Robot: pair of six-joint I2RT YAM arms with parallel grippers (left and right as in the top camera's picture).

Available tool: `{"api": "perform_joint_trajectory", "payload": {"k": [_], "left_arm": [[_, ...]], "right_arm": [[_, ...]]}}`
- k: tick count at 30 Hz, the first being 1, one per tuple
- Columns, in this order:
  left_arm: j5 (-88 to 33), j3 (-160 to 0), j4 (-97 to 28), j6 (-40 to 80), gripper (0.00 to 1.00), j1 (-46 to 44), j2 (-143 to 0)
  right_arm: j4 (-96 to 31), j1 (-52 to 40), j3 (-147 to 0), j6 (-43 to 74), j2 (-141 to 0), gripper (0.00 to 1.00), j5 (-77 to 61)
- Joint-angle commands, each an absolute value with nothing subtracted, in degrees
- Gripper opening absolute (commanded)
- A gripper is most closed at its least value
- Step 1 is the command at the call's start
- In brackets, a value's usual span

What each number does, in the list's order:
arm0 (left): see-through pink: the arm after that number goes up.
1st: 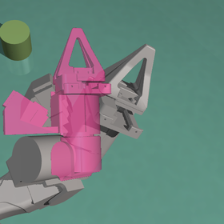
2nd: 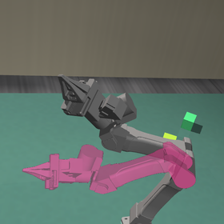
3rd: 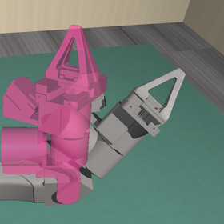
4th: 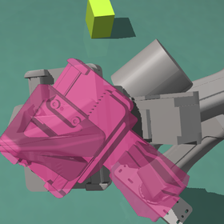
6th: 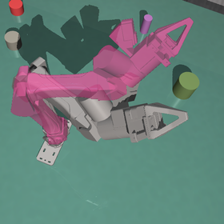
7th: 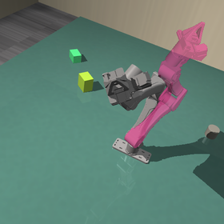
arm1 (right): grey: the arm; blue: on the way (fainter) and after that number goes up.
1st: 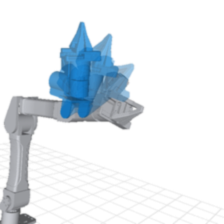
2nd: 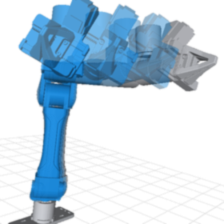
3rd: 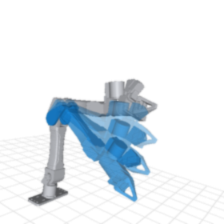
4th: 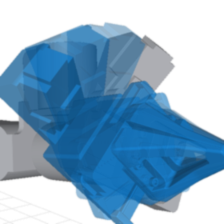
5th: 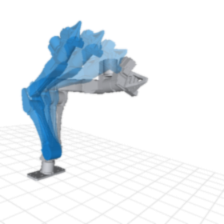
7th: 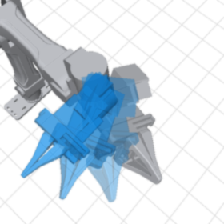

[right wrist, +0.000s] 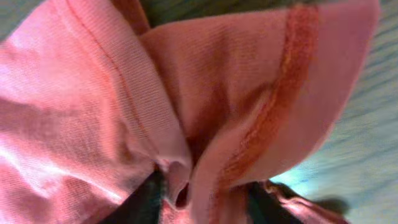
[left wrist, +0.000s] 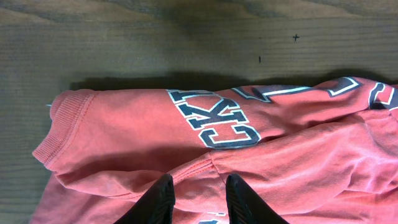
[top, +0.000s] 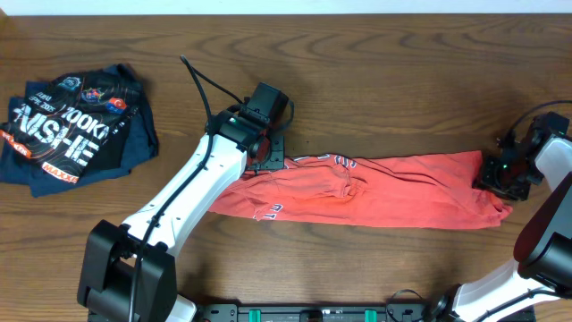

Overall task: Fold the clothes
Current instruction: 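Move the left gripper to the strip's left end and grasp it, then fold the right end inward with the right gripper toward the middle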

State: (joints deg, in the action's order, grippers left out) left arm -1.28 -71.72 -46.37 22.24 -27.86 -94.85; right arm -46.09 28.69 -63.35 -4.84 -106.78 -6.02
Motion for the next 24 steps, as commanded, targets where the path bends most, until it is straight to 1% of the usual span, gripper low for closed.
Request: {"api": "perform_joint_trajectory", "payload": {"k": [1, 3, 4, 7, 9, 12, 16, 20, 24], "left_arm": [[-0.9, -71.6, -46.8, 21.5, 0.30, -27.7, -95.1], [-1.0, -71.6, -47.0, 21.5, 0.30, -27.7, -95.1], [-1.0, -71.6, -47.1, 21.5, 0.30, -27.7, -95.1], [-1.0, -71.6, -47.1, 21.4, 0.30, -27.6, -95.0], [-1.0, -71.6, -47.2, 21.2, 0.30, -27.2, -94.6], [-1.0, -71.6, -47.8, 21.3, 0.30, -26.3, -93.7], [-1.0, -71.6, -48.6, 21.3, 0.30, -24.9, -92.8], [-1.0, -71.6, -49.2, 21.3, 0.30, -24.4, -92.8], [-1.0, -71.6, -49.3, 21.3, 0.30, -24.4, -92.8]], "right_arm": [[-46.5, 28.1, -61.0, -5.0, -109.1, 0.18, -12.5], [-46.4, 28.1, -61.0, -5.0, -109.1, 0.04, -12.5], [-46.4, 28.1, -61.0, -5.0, -109.1, 0.01, -12.5], [-46.4, 28.4, -61.9, -4.7, -109.1, 0.01, -12.2], [-47.6, 29.3, -64.0, -2.2, -109.1, 0.01, -10.3], [-50.9, 32.2, -69.5, 2.7, -109.1, 0.01, -7.2], [-55.1, 34.7, -76.7, 2.9, -109.1, 0.01, -4.3], [-58.5, 34.4, -81.6, 2.4, -109.1, 0.01, -1.5], [-62.3, 31.5, -84.1, 1.1, -109.1, 0.01, -1.5]]}}
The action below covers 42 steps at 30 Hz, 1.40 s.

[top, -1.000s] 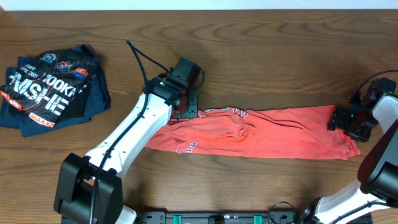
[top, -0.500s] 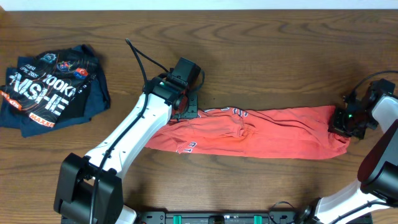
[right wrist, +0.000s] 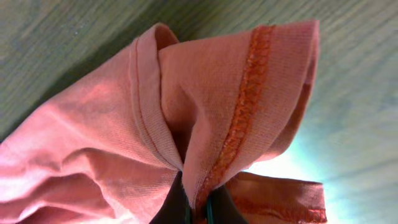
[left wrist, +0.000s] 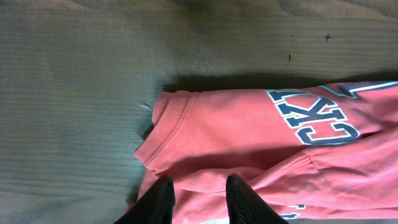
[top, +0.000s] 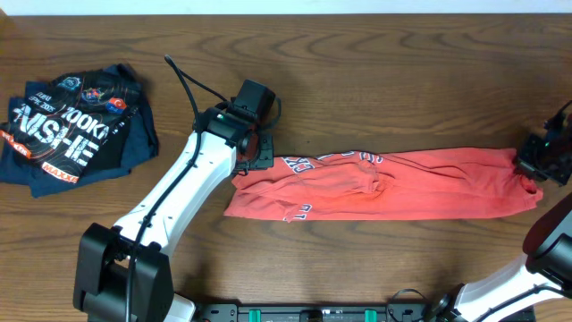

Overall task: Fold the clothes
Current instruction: 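Fold the right end inward with the right gripper toward the middle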

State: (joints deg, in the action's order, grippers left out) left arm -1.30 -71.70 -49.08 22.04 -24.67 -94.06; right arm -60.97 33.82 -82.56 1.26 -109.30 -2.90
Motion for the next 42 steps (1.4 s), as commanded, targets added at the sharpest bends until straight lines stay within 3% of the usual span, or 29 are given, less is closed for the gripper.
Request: {"api": "perform_joint_trajectory", "payload": {"k": [1, 22, 36, 42], "left_arm": [[-1.0, -71.6, -49.3, 21.3, 0.30, -24.4, -92.8], [-1.0, -71.6, -51.2, 21.3, 0.30, -24.4, -92.8], [-1.0, -71.6, -51.2, 21.3, 0.30, -24.4, -92.8], [-1.0, -71.6, -51.2, 21.3, 0.30, -24.4, -92.8]], "right_arm": [[-63.1, 30.4, -84.3, 1.1, -109.1, 0.01, -1.5], [-69.2, -2.5, -83.4, 5.6, -109.1, 0.03, -1.7], [-66.6, -12.0, -77.1, 7.9, -109.1, 0.04, -1.6], [-64.8, -15.1, -76.0, 7.9, -109.1, 0.09, -2.0]]}}
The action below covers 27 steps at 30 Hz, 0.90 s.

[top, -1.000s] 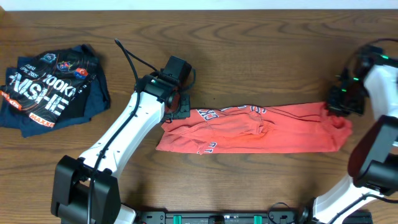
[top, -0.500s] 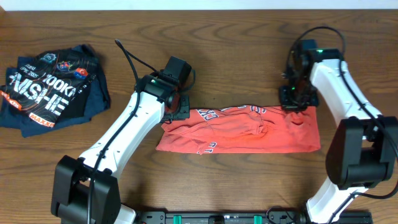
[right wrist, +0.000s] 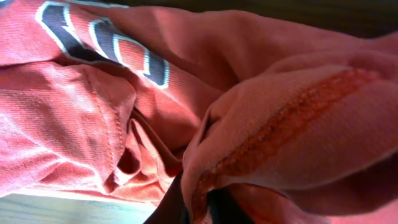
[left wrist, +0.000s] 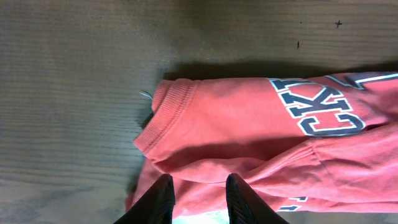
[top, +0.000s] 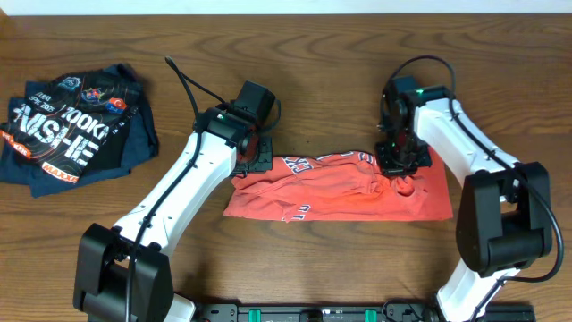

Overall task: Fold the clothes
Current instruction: 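Fold the right end inward with the right gripper toward the middle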

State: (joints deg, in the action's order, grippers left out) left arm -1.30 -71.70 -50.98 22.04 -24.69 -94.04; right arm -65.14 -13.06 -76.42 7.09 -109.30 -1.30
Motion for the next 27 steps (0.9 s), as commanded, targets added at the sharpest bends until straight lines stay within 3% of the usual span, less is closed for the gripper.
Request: {"api": "perform_joint_trajectory", "payload": {"k": [1, 6, 15, 23, 27], "left_arm": [[-1.0, -71.6, -51.2, 21.3, 0.30, -24.4, -92.8], [-1.0, -71.6, -51.2, 21.3, 0.30, -24.4, -92.8], [-1.0, -71.6, -51.2, 21.3, 0.30, -24.4, -92.8], [-1.0, -71.6, -51.2, 21.3, 0.31, -24.4, -92.8], [-1.0, -71.6, -51.2, 21.3, 0.31, -24.4, -92.8]], "right_arm": [[-64.5, -15.6, -76.0, 7.9, -109.1, 0.12, -2.0], [-64.5, -17.6, -76.0, 7.9, -109.1, 0.20, -2.0], [-64.7, -18.7, -76.1, 8.7, -108.1, 0.19, -1.9], [-62.9, -18.7, -76.7, 6.6, -97.9, 0.22, -1.7], [-64.6, -17.4, -76.7, 9.4, -92.9, 0.27, 3.9]]}}
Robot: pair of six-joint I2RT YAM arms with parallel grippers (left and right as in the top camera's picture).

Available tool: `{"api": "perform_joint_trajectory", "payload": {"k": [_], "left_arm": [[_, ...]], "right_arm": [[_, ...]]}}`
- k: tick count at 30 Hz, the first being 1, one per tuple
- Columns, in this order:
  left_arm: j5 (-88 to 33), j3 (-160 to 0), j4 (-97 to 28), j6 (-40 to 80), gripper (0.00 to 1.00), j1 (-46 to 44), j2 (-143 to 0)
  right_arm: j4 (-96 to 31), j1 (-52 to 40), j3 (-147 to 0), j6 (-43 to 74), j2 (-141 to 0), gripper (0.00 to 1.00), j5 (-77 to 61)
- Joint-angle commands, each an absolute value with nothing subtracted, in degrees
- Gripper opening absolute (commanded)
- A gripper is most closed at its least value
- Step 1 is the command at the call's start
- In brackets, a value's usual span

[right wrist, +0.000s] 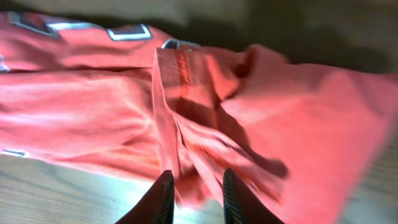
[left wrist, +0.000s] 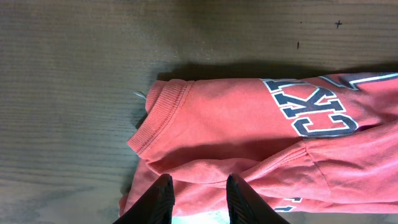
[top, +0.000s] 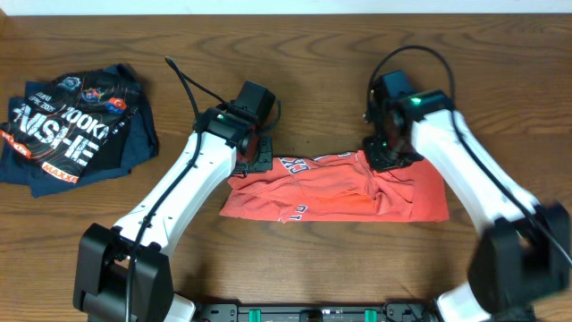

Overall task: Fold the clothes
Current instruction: 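Fold the right end inward with the right gripper toward the middle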

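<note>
The red shirt lies folded across its width in the middle of the table, its lettering near the top edge. My left gripper stands open over the shirt's left end, just below the ribbed collar. My right gripper is open above the doubled-over hem, which lies on the shirt's middle; nothing sits between its fingers. The shirt fills most of the right wrist view.
A dark blue printed shirt lies folded at the far left of the wooden table. Both arms reach over the table's middle. Bare wood shows behind and in front of the red shirt.
My right gripper has opened and let go of the hem, which now rests on the middle of the shirt. The left gripper stays open at the collar end.
The red shirt lay stretched long, my right gripper shut on its hem at the right, my left open at the collar end. Then the hem was held farther right. Then the right gripper held it over the shirt's middle, halving the length. Now the hem is released.
</note>
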State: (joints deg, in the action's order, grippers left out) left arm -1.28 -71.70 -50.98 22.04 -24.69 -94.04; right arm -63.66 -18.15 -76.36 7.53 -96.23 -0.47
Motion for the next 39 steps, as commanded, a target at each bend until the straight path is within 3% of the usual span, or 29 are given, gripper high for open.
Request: {"api": "perform_joint_trajectory", "payload": {"k": [1, 9, 20, 30, 39], "left_arm": [[-1.0, -71.6, -51.2, 21.3, 0.31, -24.4, -92.8], [-1.0, -71.6, -51.2, 21.3, 0.31, -24.4, -92.8], [-1.0, -71.6, -51.2, 21.3, 0.31, -24.4, -92.8], [-1.0, -71.6, -51.2, 21.3, 0.31, -24.4, -92.8], [-1.0, -71.6, -51.2, 21.3, 0.31, -24.4, -92.8]], "right_arm": [[-65.4, -16.9, -76.7, 10.9, -92.4, 0.28, 5.8], [-70.0, -11.5, -73.3, 20.1, -92.9, 0.24, 13.4], [-56.5, -12.7, -58.3, 20.0, -92.9, 0.21, 4.0], [-41.9, -18.3, -54.0, 5.3, -92.9, 0.21, -22.7], [-42.4, -18.8, -55.2, 5.1, -92.1, 0.22, -17.7]]}}
